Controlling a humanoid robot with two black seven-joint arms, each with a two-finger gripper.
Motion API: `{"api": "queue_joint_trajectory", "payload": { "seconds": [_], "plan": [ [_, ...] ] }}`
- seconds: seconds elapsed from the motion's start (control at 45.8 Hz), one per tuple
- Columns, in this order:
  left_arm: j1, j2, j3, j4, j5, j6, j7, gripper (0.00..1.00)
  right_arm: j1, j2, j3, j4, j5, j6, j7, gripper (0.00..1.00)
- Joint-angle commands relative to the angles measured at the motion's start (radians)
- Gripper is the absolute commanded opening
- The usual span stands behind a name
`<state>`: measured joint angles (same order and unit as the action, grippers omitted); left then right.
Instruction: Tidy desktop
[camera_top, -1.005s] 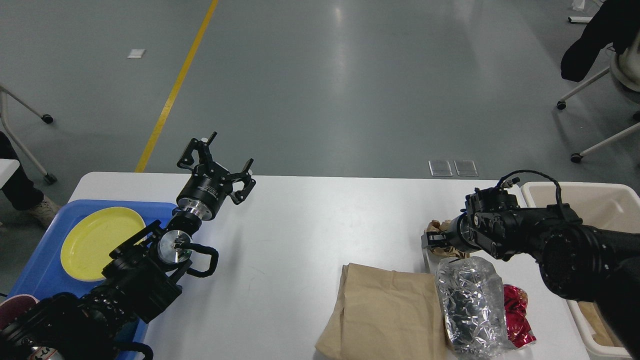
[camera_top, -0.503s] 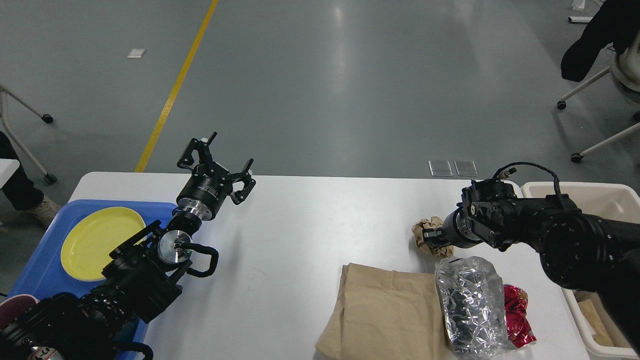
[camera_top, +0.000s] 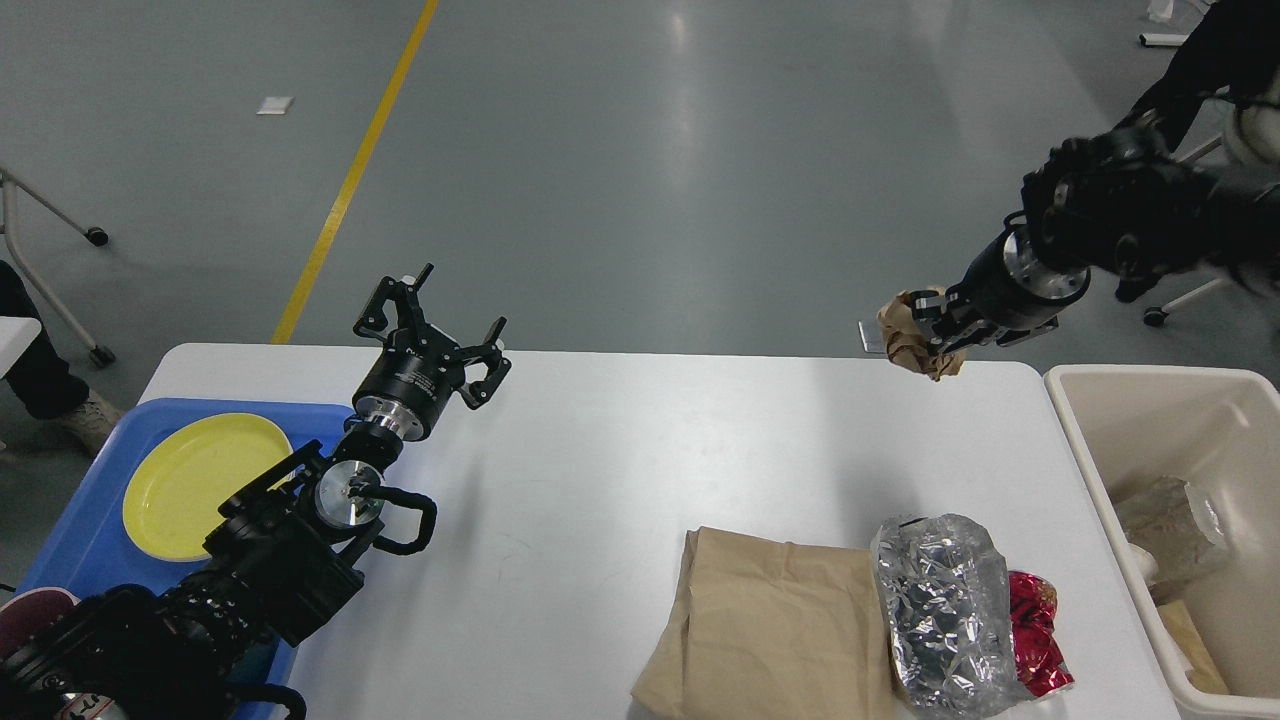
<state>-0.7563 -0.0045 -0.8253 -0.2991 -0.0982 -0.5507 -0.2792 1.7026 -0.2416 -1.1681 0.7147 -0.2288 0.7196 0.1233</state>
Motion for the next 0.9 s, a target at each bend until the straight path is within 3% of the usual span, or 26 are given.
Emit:
{"api": "queue_joint_trajectory", "payload": {
  "seconds": [0.0, 0.197, 0.372, 0.481, 0.699, 0.874],
  "plan": [
    [0.000, 0.000, 0.000, 0.000, 0.000, 0.000, 0.000, 0.98, 0.121, -0.047, -0.063, 0.019, -0.004, 0.093, -0.001, 0.00],
    [0.000, 0.000, 0.000, 0.000, 0.000, 0.000, 0.000, 0.98, 0.213, -0.168, -0.185, -0.007, -0.014, 0.097, -0.001, 0.00],
    [0.000, 0.000, 0.000, 0.000, 0.000, 0.000, 0.000, 0.98, 0.135, -0.314, -0.229, -0.090, -0.018, 0.048, -0.001, 0.00],
    [0.000, 0.000, 0.002, 0.000, 0.000, 0.000, 0.000, 0.98, 0.062, -0.404, -0.234, -0.092, -0.009, -0.057, -0.001, 0.00],
    [0.000, 0.000, 0.000, 0.000, 0.000, 0.000, 0.000, 0.98, -0.201, -0.508, -0.174, -0.093, 0.005, -0.413, -0.001, 0.00],
    [0.000, 0.000, 0.000, 0.000, 0.000, 0.000, 0.000, 0.98, -0.368, -0.561, -0.036, -0.110, 0.006, -0.549, 0.001, 0.00]
  ]
}}
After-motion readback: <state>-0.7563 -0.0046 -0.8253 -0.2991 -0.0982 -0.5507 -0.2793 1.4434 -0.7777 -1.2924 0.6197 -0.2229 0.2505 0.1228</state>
